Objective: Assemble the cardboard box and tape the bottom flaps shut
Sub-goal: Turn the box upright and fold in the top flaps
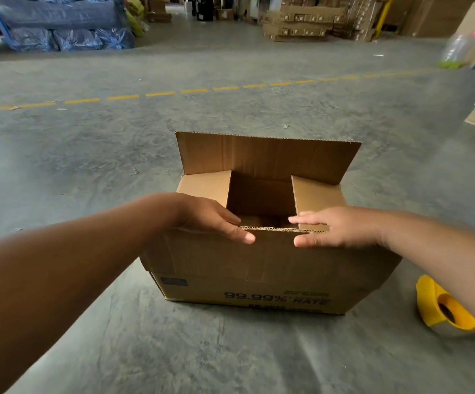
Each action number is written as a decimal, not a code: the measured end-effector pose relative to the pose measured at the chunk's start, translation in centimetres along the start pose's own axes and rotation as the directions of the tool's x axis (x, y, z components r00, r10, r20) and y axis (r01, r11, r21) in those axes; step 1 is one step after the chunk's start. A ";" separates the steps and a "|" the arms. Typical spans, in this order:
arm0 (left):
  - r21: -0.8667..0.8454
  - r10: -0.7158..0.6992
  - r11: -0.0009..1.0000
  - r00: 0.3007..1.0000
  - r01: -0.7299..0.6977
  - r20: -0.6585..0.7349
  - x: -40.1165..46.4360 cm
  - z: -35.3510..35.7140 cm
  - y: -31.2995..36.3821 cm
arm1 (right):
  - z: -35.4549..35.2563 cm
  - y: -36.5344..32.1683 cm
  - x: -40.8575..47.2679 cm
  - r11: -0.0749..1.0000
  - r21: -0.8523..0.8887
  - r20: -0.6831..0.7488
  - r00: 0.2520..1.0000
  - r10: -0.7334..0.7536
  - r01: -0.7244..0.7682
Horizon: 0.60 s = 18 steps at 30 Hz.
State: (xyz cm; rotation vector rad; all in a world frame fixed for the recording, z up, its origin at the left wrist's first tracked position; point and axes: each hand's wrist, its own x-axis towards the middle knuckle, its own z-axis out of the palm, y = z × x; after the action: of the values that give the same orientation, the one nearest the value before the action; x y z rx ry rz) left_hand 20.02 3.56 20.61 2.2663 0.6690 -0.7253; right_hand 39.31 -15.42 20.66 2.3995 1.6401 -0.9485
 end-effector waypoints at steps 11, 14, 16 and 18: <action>0.772 0.518 0.631 0.782 -0.075 -0.347 -0.3 2.0 -1.8 | 1.5 1.3 0.3 0.892 -0.447 -0.390 0.883 -0.260 0.066; 0.797 0.535 0.604 0.739 0.004 -0.409 -0.3 2.0 -2.1 | 2.1 1.9 -0.1 0.805 -0.591 -0.458 0.797 -0.394 0.059; 0.801 0.538 0.598 0.728 0.025 -0.425 -0.6 2.1 -2.8 | 2.6 2.4 -0.4 0.790 -0.611 -0.464 0.786 -0.409 0.049; 0.796 0.507 0.604 0.757 0.029 -0.412 -1.2 2.0 -3.7 | 3.1 3.2 -0.8 0.807 -0.589 -0.464 0.805 -0.370 0.032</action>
State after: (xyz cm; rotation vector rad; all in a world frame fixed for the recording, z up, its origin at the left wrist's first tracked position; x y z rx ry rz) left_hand 16.28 4.27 18.56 3.3938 0.2689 -0.0597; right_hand 40.52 -18.66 17.70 2.1853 2.0231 0.2978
